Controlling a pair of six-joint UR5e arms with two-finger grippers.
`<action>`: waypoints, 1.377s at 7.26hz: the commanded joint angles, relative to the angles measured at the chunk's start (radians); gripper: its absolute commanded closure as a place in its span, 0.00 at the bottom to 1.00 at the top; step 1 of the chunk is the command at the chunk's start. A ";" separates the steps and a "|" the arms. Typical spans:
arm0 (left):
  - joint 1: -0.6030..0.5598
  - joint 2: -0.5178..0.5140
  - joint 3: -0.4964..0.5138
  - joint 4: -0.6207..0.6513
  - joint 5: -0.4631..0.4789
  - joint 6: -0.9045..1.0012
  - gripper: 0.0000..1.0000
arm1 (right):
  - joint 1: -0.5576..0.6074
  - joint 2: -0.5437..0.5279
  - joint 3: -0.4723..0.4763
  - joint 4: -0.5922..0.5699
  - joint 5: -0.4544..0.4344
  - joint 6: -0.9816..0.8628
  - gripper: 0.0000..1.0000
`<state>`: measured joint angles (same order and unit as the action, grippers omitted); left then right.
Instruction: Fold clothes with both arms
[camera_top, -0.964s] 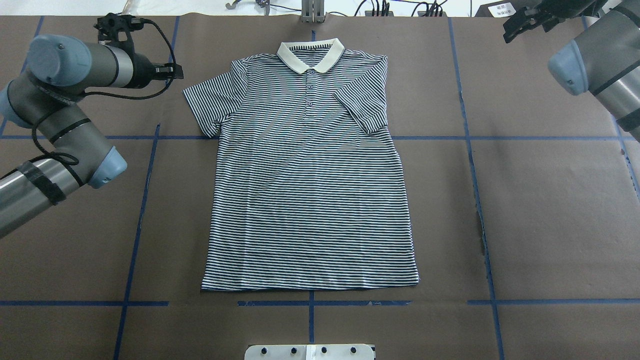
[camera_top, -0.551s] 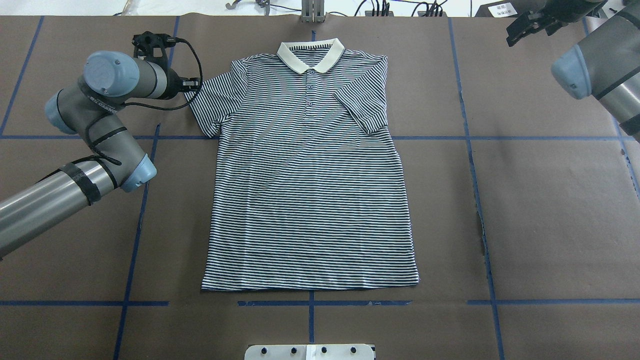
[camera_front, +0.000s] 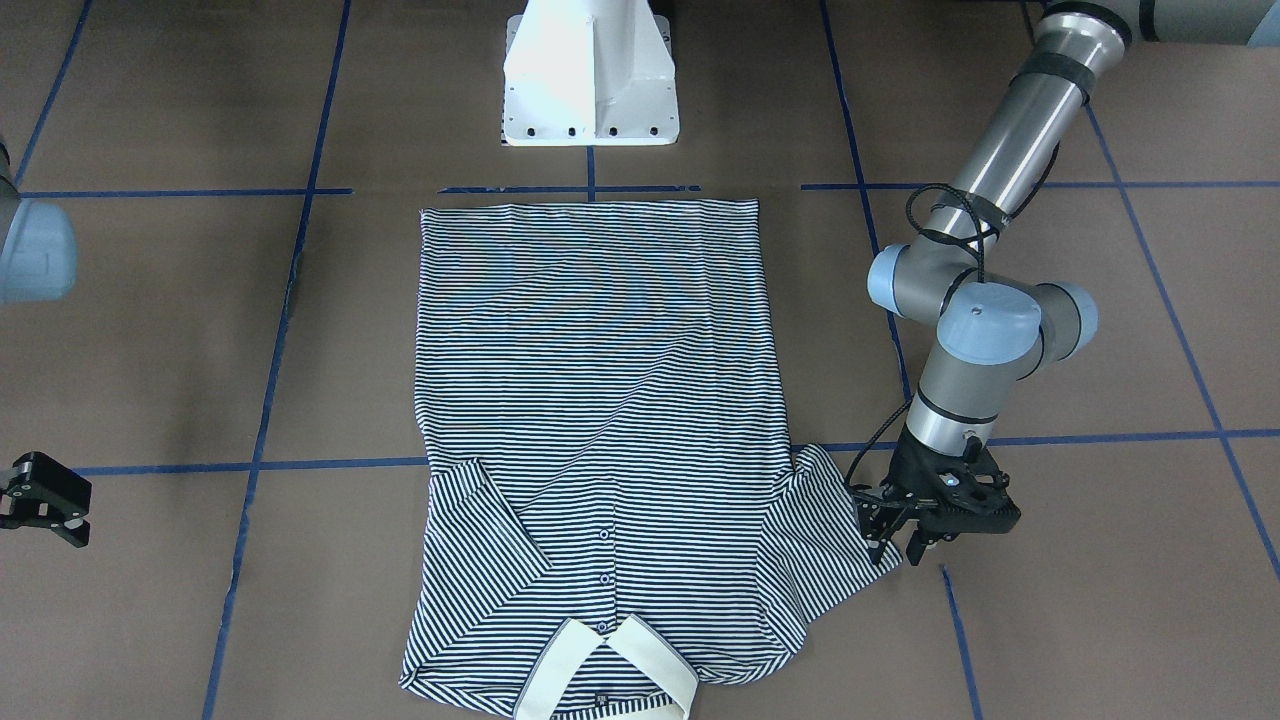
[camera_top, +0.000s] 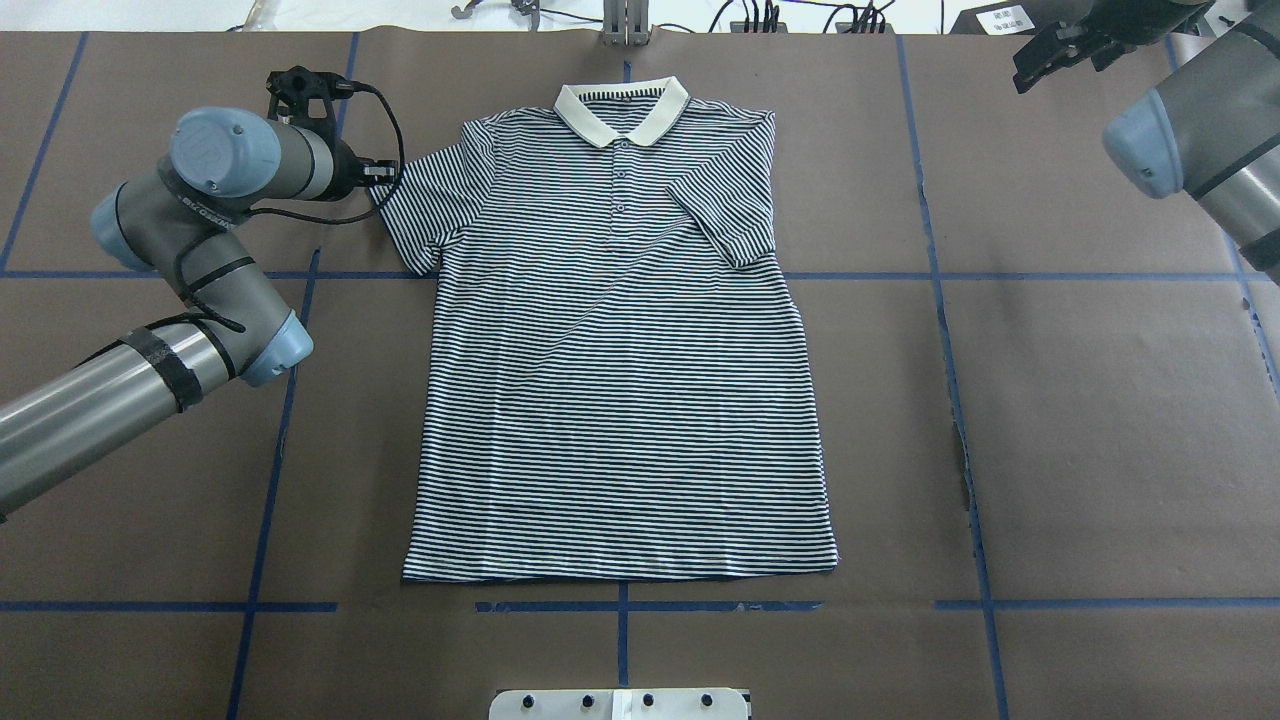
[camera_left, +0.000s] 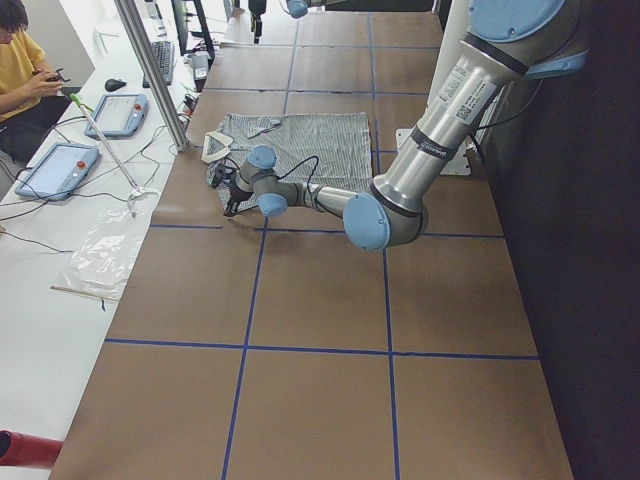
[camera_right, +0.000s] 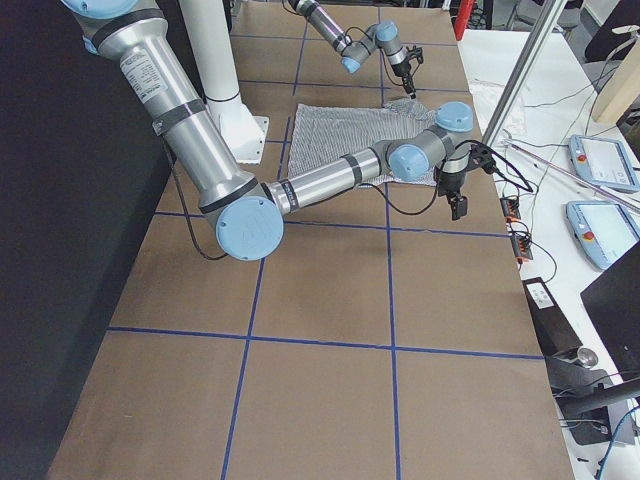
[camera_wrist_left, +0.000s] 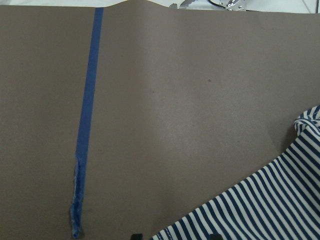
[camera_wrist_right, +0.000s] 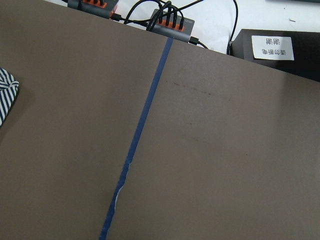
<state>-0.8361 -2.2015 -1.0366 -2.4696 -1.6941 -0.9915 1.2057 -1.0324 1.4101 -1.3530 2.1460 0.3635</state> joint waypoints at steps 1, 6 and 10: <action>0.000 -0.001 0.006 -0.002 0.001 0.002 0.50 | 0.000 0.000 0.000 0.000 0.000 -0.001 0.00; 0.014 0.002 0.004 -0.006 0.002 0.001 1.00 | 0.000 -0.005 0.000 0.000 0.000 0.000 0.00; 0.014 -0.018 -0.100 0.078 -0.003 -0.012 1.00 | 0.000 -0.005 0.001 0.000 0.000 0.000 0.00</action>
<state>-0.8223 -2.2064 -1.0949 -2.4438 -1.6960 -0.9940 1.2057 -1.0369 1.4098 -1.3530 2.1460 0.3636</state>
